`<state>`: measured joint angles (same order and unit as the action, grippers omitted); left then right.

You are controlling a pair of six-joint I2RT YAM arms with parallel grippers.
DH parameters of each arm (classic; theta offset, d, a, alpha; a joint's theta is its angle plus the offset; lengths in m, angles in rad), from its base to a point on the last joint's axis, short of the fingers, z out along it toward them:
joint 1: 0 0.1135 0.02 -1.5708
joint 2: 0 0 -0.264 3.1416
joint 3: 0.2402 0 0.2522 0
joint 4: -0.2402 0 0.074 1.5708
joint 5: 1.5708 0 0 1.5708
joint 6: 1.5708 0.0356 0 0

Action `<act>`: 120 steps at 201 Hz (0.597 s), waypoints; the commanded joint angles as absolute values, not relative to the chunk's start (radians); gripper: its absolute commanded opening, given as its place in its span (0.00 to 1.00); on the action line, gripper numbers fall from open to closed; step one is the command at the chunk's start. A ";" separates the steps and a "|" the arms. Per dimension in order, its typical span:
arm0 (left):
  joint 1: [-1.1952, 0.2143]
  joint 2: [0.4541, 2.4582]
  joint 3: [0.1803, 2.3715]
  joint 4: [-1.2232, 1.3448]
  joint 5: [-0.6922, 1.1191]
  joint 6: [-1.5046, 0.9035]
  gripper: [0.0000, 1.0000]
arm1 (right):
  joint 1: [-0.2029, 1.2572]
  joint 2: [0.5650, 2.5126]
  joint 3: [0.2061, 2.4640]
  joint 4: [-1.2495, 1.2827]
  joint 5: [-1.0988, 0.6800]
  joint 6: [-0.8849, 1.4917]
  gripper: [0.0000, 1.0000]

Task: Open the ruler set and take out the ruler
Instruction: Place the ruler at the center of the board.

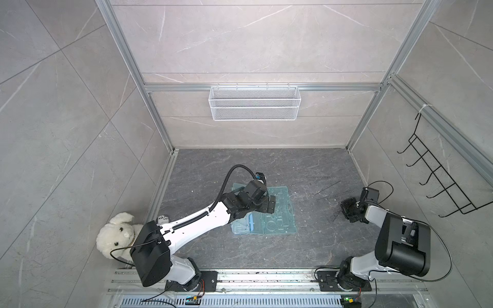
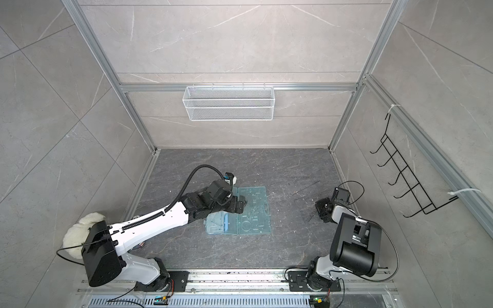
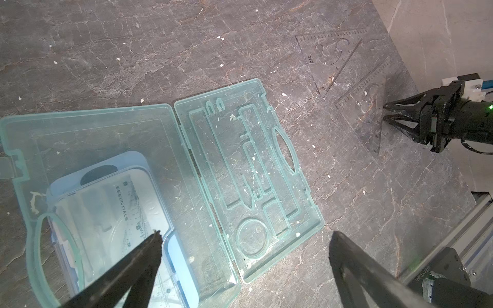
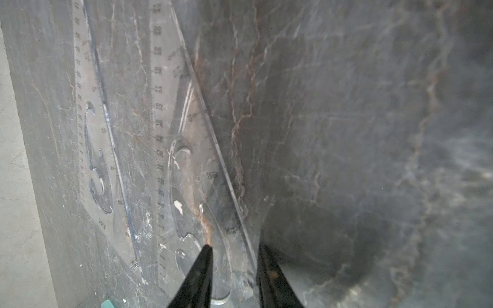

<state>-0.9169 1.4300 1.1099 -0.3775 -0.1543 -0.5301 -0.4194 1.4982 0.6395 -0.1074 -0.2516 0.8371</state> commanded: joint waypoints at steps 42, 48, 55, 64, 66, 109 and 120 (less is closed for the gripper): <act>-0.922 1.371 1.102 -0.373 -0.180 -0.532 0.99 | -0.422 1.439 0.632 -0.169 -0.280 0.813 0.42; -0.922 1.364 1.097 -0.372 -0.182 -0.538 0.99 | -0.420 1.418 0.638 -0.186 -0.294 0.799 0.43; -0.920 1.354 1.090 -0.371 -0.188 -0.545 0.99 | -0.416 1.383 0.646 -0.216 -0.304 0.785 0.44; -0.918 1.336 1.080 -0.370 -0.201 -0.553 0.99 | -0.405 1.326 0.652 -0.250 -0.317 0.759 0.46; -0.918 1.332 1.077 -0.371 -0.204 -0.555 0.99 | -0.402 1.311 0.653 -0.260 -0.319 0.754 0.47; -0.829 1.244 1.003 -0.339 -0.142 -0.632 1.00 | -0.239 1.065 0.706 -0.506 -0.329 0.616 0.50; -0.790 1.220 0.973 -0.323 -0.101 -0.665 0.99 | -0.155 1.034 0.713 -0.539 -0.339 0.595 0.50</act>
<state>-0.8593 1.2797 1.0153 -0.3653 -0.1646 -0.5858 -0.2737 1.0946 0.6796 -0.3645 -0.3115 0.6945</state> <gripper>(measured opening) 0.994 0.499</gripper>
